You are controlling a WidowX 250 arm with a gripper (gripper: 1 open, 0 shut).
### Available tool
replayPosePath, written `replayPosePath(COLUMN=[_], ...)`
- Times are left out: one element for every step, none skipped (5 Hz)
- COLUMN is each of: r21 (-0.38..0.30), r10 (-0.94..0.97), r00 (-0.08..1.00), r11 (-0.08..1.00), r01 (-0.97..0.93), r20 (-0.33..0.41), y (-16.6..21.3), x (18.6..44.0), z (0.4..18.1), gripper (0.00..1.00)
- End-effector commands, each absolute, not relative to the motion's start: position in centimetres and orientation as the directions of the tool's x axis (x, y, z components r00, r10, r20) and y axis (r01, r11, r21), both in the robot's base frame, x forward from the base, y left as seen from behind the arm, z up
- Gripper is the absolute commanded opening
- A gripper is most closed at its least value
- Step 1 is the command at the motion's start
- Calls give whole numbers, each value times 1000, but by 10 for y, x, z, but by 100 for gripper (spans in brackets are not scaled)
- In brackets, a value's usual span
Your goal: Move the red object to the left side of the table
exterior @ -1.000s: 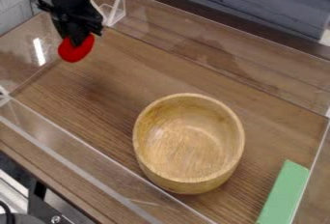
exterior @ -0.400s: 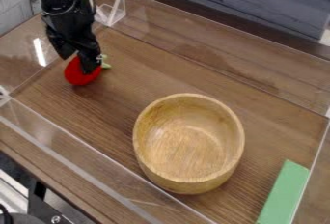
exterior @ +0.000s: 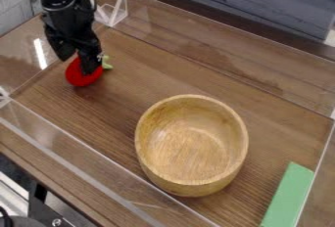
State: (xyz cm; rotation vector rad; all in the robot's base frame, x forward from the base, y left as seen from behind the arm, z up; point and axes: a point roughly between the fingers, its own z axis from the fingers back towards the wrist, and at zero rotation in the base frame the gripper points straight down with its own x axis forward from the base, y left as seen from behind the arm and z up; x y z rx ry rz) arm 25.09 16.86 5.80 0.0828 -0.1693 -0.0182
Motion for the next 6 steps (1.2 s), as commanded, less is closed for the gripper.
replayPosePath(r21=[105,95,82,68,54,44], r10=[-12,-24,-36,-13,6,-6], r00=[980,982,985,988,989,991], r11=[994,996,996,998,998,999], r01=[-10,6,22,2,-14,0], r20=[201,187,171,156,144,134], y=[182,187,190,182,175,184], x=[258,265,272,270,268,271], z=[71,81,86,84,82,78], gripper=[100,100,100,100,100,100])
